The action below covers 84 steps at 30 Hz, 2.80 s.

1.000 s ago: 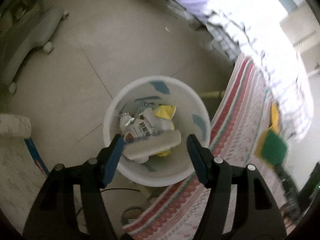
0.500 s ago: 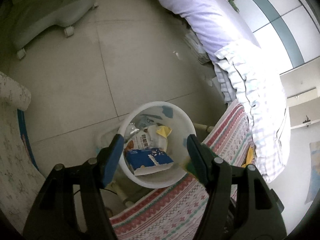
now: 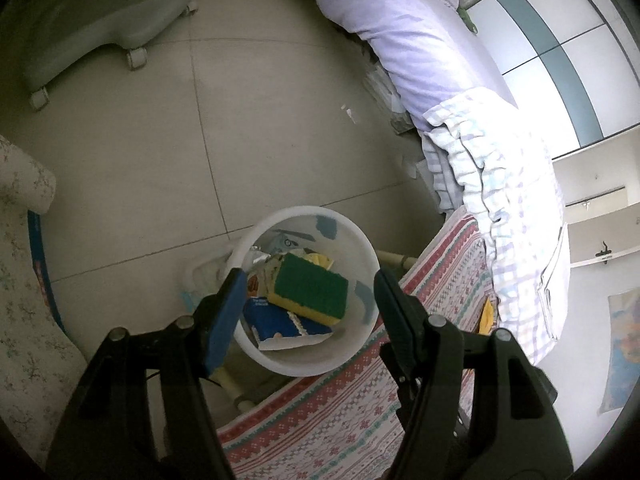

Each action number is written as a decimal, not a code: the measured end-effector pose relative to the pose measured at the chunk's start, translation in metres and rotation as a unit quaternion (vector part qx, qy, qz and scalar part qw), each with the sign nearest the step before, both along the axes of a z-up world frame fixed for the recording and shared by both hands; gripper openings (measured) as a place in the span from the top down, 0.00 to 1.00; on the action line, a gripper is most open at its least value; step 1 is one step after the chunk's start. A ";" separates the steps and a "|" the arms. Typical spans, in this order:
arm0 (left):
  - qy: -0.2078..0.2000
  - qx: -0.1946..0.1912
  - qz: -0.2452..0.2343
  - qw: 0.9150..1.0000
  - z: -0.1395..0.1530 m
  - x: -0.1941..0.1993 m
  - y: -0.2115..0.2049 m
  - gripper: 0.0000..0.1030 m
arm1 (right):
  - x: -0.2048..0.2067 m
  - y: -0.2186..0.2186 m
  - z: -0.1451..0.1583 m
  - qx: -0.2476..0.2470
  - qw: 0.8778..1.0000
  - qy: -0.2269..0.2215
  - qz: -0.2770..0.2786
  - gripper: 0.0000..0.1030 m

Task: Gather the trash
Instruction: 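Lower the green sponge over the wastebasket and open the right tool, then move both open tools back over the yellow packet on the bed, then grasp the yellow packet with the left tool while the right tool grasps the orange wrapper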

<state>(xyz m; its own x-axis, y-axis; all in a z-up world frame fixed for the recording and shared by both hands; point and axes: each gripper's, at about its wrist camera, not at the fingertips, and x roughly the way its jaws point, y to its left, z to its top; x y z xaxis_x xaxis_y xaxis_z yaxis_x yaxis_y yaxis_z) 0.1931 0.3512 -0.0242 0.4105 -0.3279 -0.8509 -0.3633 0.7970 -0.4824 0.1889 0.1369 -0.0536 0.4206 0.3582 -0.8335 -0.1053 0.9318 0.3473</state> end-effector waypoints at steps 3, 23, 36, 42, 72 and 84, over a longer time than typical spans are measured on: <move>0.000 -0.001 -0.007 1.000 0.001 0.000 -0.008 0.35 | -0.009 -0.021 0.001 0.002 1.000 0.005 -0.013 0.75; -0.039 0.047 -0.167 0.984 0.042 -0.027 -0.185 0.23 | -0.110 -0.269 0.069 -0.085 0.979 -0.034 -0.184 0.56; -0.029 0.104 -0.255 0.961 0.013 -0.023 -0.338 0.23 | -0.097 -0.384 0.042 -0.093 0.973 -0.035 -0.207 0.55; -0.048 0.109 -0.289 0.950 -0.011 0.003 -0.414 0.23 | -0.092 -0.418 0.033 -0.047 0.968 -0.021 -0.247 0.55; -0.063 0.095 -0.326 0.938 -0.079 0.049 -0.503 0.79 | -0.037 -0.398 -0.031 -0.096 0.985 -0.018 -0.145 0.46; -0.064 0.068 -0.314 0.945 -0.051 0.050 -0.467 0.83 | -0.014 -0.386 -0.050 -0.134 0.982 -0.022 -0.131 0.51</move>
